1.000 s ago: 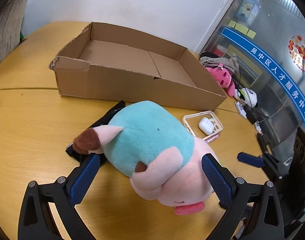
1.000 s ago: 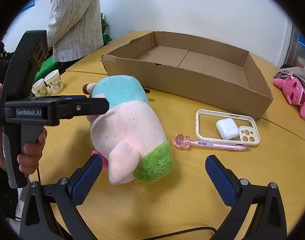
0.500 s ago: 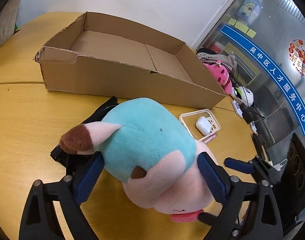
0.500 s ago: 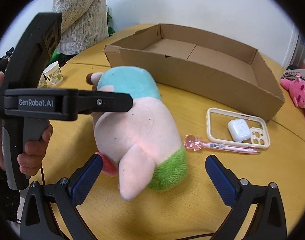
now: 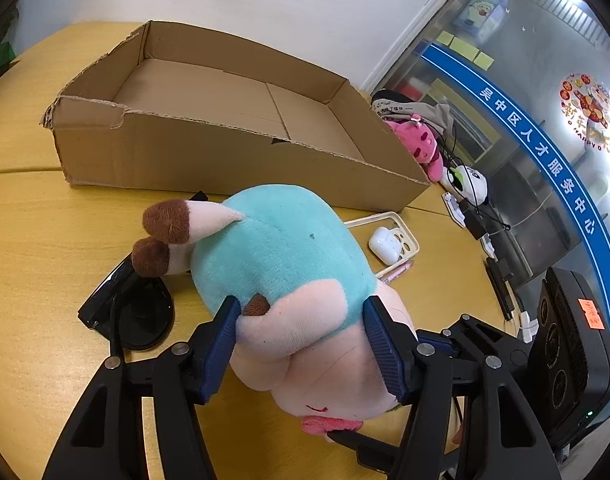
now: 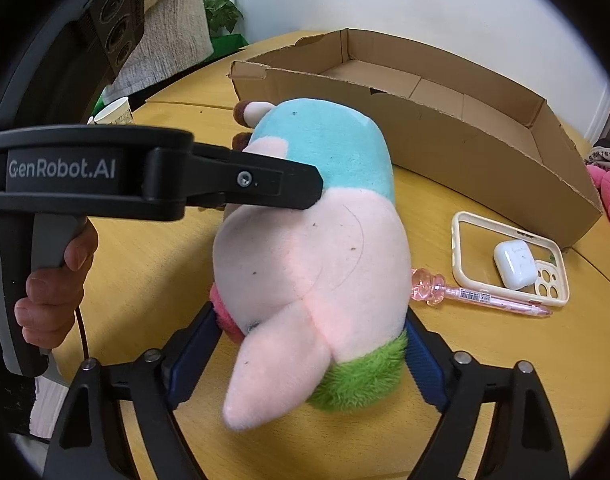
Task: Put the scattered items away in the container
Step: 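Grasp the pink-and-teal plush pig with both tools together, then lift the plush pig with both tools and lower it into the box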
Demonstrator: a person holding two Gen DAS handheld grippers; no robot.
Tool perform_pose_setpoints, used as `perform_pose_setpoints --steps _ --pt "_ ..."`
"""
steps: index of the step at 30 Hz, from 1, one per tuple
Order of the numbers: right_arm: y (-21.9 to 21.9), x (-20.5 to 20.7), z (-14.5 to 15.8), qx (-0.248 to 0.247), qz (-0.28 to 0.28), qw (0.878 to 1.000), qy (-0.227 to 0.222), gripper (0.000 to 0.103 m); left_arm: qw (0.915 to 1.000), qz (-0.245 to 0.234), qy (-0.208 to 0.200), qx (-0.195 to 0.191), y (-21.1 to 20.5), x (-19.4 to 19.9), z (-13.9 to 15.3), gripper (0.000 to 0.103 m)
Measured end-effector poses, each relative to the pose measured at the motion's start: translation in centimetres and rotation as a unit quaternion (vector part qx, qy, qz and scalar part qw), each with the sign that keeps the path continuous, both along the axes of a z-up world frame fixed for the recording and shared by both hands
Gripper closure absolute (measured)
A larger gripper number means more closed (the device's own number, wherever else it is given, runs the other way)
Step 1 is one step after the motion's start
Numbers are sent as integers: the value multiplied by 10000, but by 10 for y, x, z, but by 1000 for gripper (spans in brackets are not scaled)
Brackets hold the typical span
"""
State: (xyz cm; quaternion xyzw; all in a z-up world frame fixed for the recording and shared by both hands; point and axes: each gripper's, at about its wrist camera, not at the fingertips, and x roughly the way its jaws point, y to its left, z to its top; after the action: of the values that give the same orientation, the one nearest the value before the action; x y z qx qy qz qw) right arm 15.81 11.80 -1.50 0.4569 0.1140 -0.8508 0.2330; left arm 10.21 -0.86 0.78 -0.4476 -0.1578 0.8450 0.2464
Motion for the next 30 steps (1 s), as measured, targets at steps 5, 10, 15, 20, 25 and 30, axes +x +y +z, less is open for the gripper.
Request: perform_pose_setpoints --steps 5,10,15,20,25,30 --pt "5 -1 6 -147 -36 9999 -22 34 9998 -31 85 -172 5 2 10 42" --pt "6 6 24 -161 -44 9997 172 36 9992 -69 303 -243 9 4 35 42" --pt "9 11 55 -286 -92 9983 507 36 9972 -124 640 -356 13 3 73 42" --pt "10 5 92 -378 -123 9952 893 36 9936 -181 1014 -466 14 -4 118 42" --pt "9 -11 128 -422 -146 9910 1264 36 9880 -221 1408 -589 14 -18 162 42" --pt "6 -36 156 -477 -211 9869 1525 36 9830 -277 1674 -701 13 -42 196 42"
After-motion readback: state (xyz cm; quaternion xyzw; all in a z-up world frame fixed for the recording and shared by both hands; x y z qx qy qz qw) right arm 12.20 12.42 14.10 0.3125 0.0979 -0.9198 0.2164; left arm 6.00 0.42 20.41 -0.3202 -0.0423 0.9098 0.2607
